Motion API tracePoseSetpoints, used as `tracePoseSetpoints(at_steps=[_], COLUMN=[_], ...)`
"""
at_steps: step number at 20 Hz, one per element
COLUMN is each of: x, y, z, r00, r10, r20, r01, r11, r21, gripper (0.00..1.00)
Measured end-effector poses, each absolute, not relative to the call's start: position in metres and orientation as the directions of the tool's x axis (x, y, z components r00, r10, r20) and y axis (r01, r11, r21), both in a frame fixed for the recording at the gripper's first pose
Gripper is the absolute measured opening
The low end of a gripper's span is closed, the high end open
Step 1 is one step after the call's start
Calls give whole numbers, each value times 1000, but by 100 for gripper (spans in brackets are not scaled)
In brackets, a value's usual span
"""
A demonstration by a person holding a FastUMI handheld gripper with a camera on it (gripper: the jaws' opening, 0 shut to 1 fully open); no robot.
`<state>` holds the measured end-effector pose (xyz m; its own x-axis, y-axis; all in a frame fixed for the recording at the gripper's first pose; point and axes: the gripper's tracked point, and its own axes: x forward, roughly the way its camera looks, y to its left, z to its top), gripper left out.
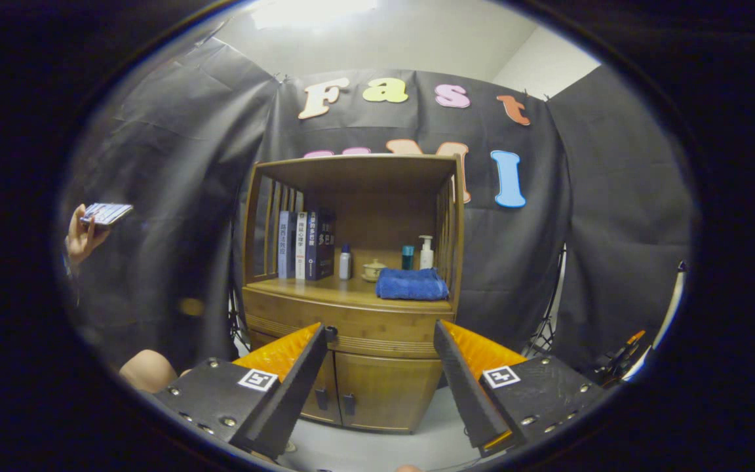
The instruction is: Pull open the drawer, take out the items inside it, and place them on the countertop above the cabinet.
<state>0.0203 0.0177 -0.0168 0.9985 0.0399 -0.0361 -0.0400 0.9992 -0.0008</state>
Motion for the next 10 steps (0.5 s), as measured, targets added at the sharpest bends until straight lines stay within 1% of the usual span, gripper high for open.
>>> tracePoseSetpoints(at_steps=[2, 6, 10], x=[34, 78, 132], y=[27, 58, 84], z=[-22, -31, -44], r00=[997, 990, 985], r10=[58, 132, 157], r20=[-42, -53, -68], r01=[-57, -132, -158], r11=[998, 991, 987], r21=[5, 4, -6], gripper=[98, 98, 98])
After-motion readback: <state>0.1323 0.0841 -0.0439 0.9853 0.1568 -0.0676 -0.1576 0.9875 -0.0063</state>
